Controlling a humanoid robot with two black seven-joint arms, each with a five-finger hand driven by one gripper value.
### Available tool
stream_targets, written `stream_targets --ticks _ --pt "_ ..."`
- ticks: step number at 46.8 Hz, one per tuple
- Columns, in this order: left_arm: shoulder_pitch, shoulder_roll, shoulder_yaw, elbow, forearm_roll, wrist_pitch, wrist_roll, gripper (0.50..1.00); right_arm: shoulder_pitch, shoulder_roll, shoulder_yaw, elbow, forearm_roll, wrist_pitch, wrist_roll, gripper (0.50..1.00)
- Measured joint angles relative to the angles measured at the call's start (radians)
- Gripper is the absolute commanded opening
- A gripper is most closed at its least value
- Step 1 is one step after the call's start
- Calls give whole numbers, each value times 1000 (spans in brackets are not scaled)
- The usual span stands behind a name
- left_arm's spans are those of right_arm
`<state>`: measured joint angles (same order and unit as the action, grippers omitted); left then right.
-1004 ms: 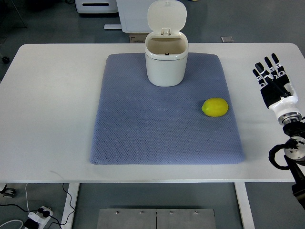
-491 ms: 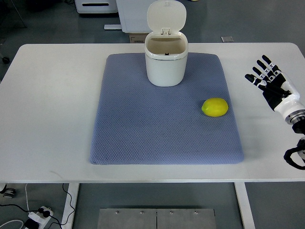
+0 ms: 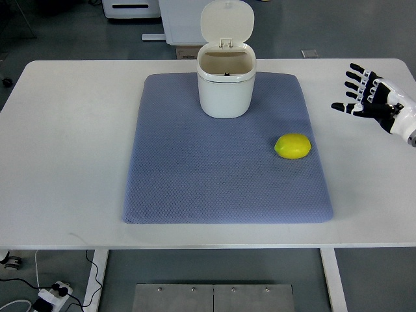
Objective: Put lemon in trash with right hand
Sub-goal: 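Raise the right hand and rotate it palm-down above the table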
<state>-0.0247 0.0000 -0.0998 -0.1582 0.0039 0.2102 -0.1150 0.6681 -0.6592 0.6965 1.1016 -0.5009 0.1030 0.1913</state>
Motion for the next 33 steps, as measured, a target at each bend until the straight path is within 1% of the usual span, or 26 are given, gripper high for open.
stream_targets --ticks 7,12,16,25,33 --pt "0 0 0 0 0 0 0 1000 82 -35 -80 1 32 1 2 1000" --pt "0 0 0 0 0 0 0 1000 107 -58 -123 6 73 6 5 1000" --pt "0 0 0 0 0 0 0 1000 121 -91 -155 8 102 25 4 1000" --pt "0 0 0 0 0 0 0 1000 192 -112 -268 14 227 105 -9 1000" --pt "0 0 0 0 0 0 0 1000 334 -151 -464 14 248 202 -10 1000"
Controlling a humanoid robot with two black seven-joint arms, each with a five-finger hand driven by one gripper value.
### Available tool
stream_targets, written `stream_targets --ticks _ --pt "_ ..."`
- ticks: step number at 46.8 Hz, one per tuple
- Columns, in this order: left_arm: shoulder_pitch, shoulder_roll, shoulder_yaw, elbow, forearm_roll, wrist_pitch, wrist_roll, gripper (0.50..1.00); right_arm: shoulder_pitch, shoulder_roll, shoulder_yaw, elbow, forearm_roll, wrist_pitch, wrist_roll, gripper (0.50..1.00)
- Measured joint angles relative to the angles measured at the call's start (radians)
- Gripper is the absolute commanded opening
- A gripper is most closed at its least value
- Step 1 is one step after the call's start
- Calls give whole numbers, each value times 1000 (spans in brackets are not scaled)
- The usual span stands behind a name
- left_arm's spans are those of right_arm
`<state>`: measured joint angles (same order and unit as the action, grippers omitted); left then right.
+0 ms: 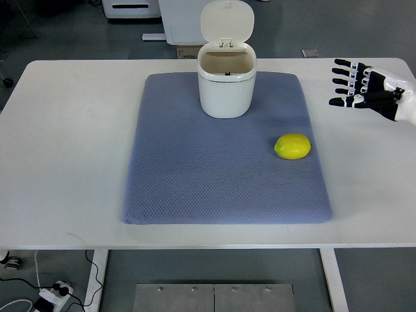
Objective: Put lemon in trash with right hand
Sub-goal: 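Raise the right hand and rotate it palm-down above the table, then move the right hand over the yellow lemon and lower it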
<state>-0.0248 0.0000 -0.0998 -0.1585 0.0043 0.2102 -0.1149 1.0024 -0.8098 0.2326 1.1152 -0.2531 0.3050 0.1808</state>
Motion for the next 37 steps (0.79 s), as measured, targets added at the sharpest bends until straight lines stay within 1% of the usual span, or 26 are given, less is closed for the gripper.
stream_targets --ticks 4,11,28,37 --pt "0 0 0 0 0 0 0 1000 62 -11 -90 0 2 22 0 1000" --pt "0 0 0 0 0 0 0 1000 120 -15 -199 0 2 23 6 1000" --pt "0 0 0 0 0 0 0 1000 138 -12 -217 -3 2 22 14 1000" --pt "0 0 0 0 0 0 0 1000 149 -12 -275 -15 0 16 7 1000"
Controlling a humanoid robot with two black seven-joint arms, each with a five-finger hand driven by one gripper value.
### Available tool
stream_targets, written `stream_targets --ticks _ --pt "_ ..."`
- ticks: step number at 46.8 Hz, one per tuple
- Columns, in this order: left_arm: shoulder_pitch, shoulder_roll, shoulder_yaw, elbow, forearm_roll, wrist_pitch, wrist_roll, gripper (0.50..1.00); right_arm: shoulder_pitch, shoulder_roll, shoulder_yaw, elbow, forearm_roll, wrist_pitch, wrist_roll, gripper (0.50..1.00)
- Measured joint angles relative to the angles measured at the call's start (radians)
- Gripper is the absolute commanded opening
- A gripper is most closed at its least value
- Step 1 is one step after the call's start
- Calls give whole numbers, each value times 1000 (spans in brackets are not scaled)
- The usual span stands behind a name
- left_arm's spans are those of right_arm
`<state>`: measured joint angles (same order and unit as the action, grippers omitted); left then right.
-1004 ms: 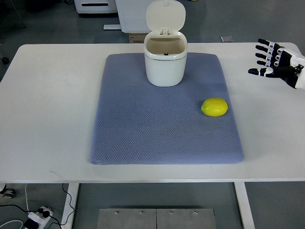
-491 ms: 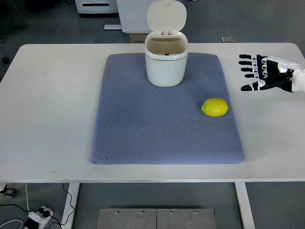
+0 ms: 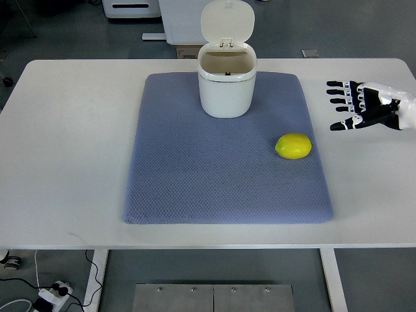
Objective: Put lemon in trash with right hand
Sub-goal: 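Move the right hand over the yellow lemon and lower it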
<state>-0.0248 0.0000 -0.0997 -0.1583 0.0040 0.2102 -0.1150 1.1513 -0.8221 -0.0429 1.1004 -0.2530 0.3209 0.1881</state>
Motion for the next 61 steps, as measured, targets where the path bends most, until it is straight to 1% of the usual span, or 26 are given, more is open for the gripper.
stream_targets --ticks 6,9,16,22,32,42,53,61 --pt "0 0 0 0 0 0 0 1000 4 0 -15 0 -16 -8 -3 1000" --pt "0 0 0 0 0 0 0 1000 12 -2 -25 3 -60 -26 2 1000" --pt "0 0 0 0 0 0 0 1000 80 -2 -74 17 -219 -54 10 1000" --pt "0 0 0 0 0 0 0 1000 147 2 -144 22 -251 -60 10 1000" --pt "0 0 0 0 0 0 0 1000 297 18 -296 47 -262 -61 8 1000" --pt "0 0 0 0 -1 0 0 1000 415 95 -455 50 -266 -87 7 1000" --pt "0 0 0 0 0 0 0 1000 539 186 -567 49 -234 -85 8 1000" --pt "0 0 0 0 0 0 0 1000 571 244 -600 27 -139 -86 0 1000"
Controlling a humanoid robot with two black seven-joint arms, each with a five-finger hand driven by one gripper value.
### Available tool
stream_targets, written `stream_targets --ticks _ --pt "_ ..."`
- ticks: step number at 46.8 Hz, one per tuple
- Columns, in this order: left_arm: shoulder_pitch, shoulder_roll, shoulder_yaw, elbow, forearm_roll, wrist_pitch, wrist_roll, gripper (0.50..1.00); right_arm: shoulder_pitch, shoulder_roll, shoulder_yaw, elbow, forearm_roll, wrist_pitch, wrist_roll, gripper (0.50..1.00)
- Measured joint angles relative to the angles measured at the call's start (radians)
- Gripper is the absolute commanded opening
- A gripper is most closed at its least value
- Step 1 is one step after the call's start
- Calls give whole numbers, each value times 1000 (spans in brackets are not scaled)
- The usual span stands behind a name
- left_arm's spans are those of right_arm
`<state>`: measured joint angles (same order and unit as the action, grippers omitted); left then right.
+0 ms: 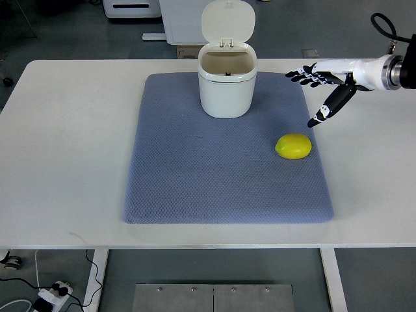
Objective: Put lemon in trash with right hand
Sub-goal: 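Move the right hand over the yellow lemon and lower it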
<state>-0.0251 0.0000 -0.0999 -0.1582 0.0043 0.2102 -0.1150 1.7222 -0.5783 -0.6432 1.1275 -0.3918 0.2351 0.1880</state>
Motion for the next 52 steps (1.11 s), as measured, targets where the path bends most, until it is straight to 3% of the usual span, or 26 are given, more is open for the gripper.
stream_targets --ticks 14,35,52 --pt "0 0 0 0 0 0 0 1000 13 16 -65 -5 24 1 8 1000" --pt "1 0 0 0 -1 0 0 1000 99 161 -272 5 -31 -106 4 1000" --pt "1 0 0 0 0 0 0 1000 114 235 -321 17 -30 -113 -1 1000"
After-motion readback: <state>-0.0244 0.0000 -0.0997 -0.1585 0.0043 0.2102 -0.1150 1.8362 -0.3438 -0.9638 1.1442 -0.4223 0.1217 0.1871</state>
